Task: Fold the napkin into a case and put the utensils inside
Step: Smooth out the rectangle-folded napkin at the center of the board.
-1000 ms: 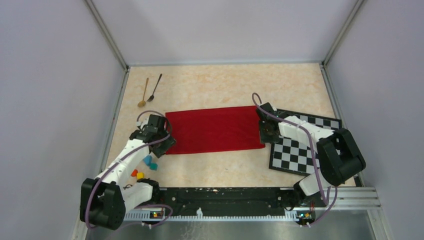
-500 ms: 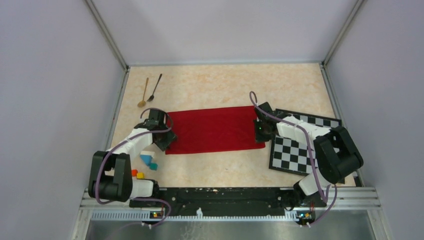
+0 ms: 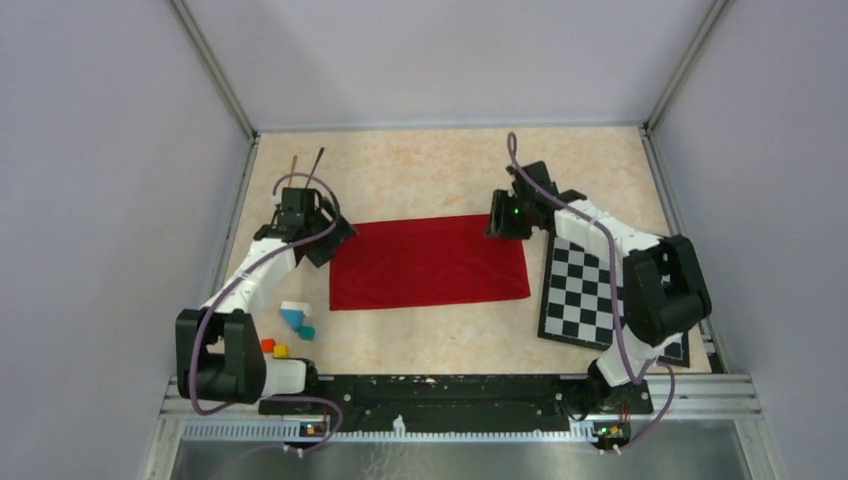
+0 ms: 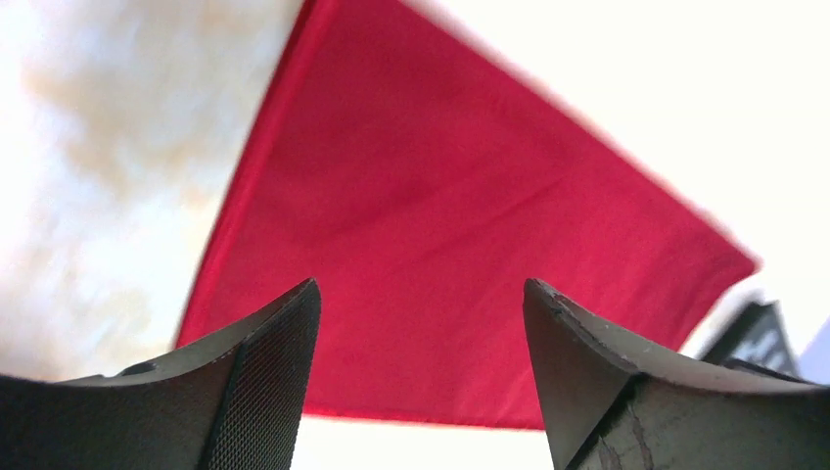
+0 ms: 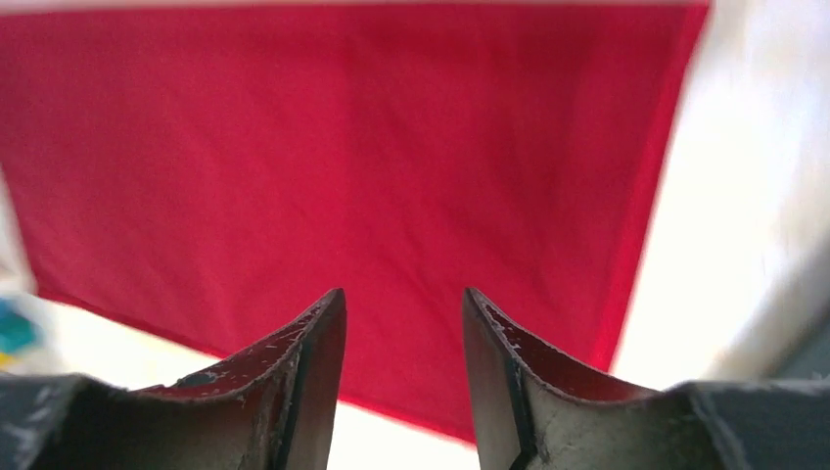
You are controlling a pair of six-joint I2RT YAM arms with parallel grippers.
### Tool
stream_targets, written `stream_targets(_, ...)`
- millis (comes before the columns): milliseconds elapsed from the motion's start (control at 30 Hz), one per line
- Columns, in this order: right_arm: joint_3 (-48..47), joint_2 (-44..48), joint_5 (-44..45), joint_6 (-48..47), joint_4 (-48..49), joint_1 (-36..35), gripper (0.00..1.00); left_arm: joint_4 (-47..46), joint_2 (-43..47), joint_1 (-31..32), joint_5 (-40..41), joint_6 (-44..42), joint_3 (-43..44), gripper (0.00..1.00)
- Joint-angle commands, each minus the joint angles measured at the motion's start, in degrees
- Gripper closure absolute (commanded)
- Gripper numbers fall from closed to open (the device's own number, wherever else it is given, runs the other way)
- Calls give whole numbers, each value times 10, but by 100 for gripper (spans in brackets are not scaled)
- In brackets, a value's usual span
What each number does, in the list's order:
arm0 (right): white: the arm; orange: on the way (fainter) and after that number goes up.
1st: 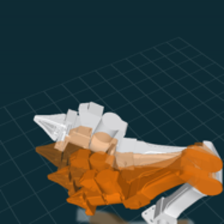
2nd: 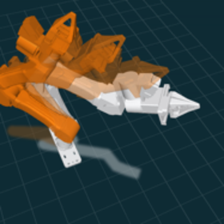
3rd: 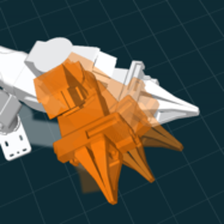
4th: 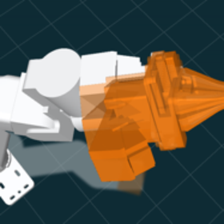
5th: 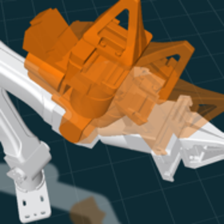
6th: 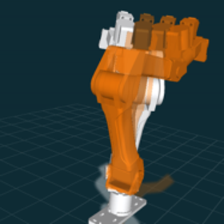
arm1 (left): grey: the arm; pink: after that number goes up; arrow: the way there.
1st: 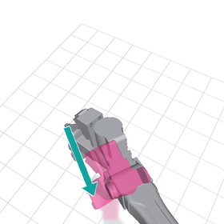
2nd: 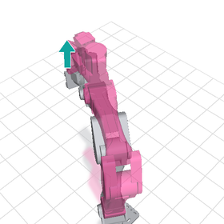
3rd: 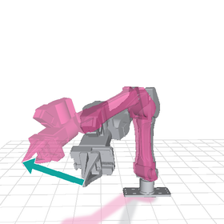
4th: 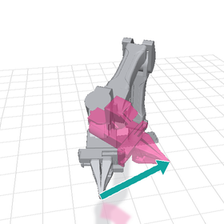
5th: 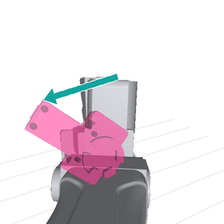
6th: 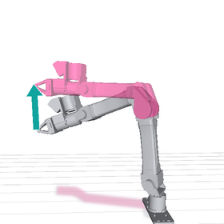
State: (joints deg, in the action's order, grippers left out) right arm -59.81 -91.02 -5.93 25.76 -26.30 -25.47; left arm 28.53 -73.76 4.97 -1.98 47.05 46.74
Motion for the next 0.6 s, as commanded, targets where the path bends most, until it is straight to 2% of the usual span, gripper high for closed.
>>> stream_targets(0, -107, -100, -139, 23, 108, 58, 53, -130, -89, -29, -86, -29, 67, 20)
stream_targets(100, -130, -156, -197, 54, 156, 89, 62, -188, -164, -62, -173, -21, 97, 22)
stream_targets(200, -128, -188, -204, 69, 190, 107, 77, -230, -218, -70, -180, -13, 120, 24)
stream_targets(267, -135, -210, -206, 65, 195, 116, 83, -254, -247, -72, -175, -12, 127, 24)
stream_targets(400, -142, -244, -181, 52, 195, 135, 84, -260, -296, -82, -149, -11, 137, 24)
stream_targets(567, -159, -275, -60, -5, 141, 144, 81, -242, -324, -89, -102, -34, 132, 23)
